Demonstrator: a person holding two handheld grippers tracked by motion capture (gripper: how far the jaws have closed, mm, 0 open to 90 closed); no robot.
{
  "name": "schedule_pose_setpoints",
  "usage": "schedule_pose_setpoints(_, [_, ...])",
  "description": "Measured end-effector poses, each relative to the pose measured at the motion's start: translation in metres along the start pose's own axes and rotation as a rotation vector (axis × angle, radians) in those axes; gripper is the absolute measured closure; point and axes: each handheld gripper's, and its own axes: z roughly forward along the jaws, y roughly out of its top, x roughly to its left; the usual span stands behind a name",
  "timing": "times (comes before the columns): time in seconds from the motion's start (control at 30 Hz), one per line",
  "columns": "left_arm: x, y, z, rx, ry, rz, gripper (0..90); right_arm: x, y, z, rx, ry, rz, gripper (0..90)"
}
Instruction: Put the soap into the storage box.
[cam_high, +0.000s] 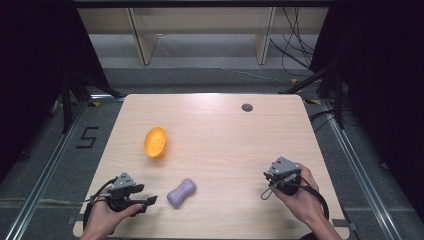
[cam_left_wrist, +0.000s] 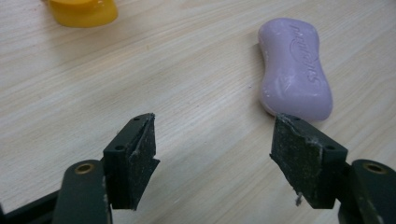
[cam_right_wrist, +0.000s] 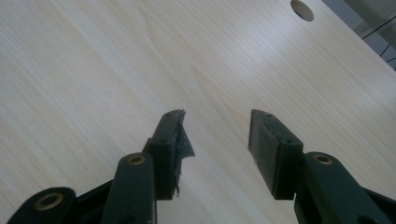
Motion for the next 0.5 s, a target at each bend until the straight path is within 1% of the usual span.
schedule_pose_setpoints(0.03, [0.000,0.000,0.000,0.000,0.000,0.000,31.5,0.000,0.000,0.000,0.000,0.000,0.000,55.4])
schedule_pose_setpoints(0.07, [-0.002,0.005,0.000,0.019,-0.003,0.003,31.6,0.001,0.000,0.000,0.002,-0.014,-0.005,55.1])
schedule_pose_setpoints(0.1, [-0.002,0.005,0.000,0.019,-0.003,0.003,31.9,0.001,0.000,0.000,0.002,-0.014,-0.005,55.1])
schedule_pose_setpoints(0.13, [-0.003,0.011,-0.003,0.059,0.006,0.024,32.6,0.001,0.000,0.000,0.007,-0.015,-0.006,54.7])
schedule_pose_setpoints(0.17, [-0.003,0.011,-0.003,0.059,0.006,0.024,33.1,0.001,0.000,0.000,0.007,-0.015,-0.006,54.7])
schedule_pose_setpoints(0.2, [-0.005,0.015,-0.003,0.068,0.015,0.020,33.1,0.001,0.000,0.000,0.009,-0.014,-0.006,54.5])
schedule_pose_setpoints(0.23, [-0.006,0.018,-0.003,0.084,0.037,0.015,33.6,0.001,0.000,0.000,0.010,-0.008,-0.009,54.4])
schedule_pose_setpoints(0.27, [-0.007,0.021,-0.004,0.094,0.025,0.004,34.4,0.001,0.000,0.000,0.016,0.003,-0.011,54.3])
schedule_pose_setpoints(0.3, [-0.008,0.026,-0.005,0.111,0.026,0.005,34.9,0.001,0.001,0.001,0.018,0.007,-0.021,54.0])
schedule_pose_setpoints(0.33, [-0.009,0.029,-0.004,0.121,0.027,-0.003,35.4,0.001,0.000,0.001,0.013,0.003,-0.021,53.8])
schedule_pose_setpoints(0.37, [-0.010,0.034,-0.005,0.157,0.026,-0.007,35.4,0.001,0.000,0.001,0.013,0.003,-0.021,53.8])
schedule_pose_setpoints(0.4, [-0.012,0.037,-0.004,0.175,0.021,-0.022,35.5,0.002,0.000,0.001,0.018,0.002,-0.010,53.7])
schedule_pose_setpoints(0.43, [-0.013,0.042,-0.004,0.218,0.018,-0.026,35.4,0.002,0.001,0.000,0.023,-0.010,-0.010,53.3])
schedule_pose_setpoints(0.47, [-0.013,0.046,-0.003,0.259,0.018,-0.022,35.4,0.002,0.001,0.001,0.022,-0.010,-0.014,53.2])
schedule_pose_setpoints(0.5, [-0.016,0.050,-0.002,0.260,0.035,-0.008,35.4,0.002,0.001,0.001,0.022,-0.010,-0.014,53.2])
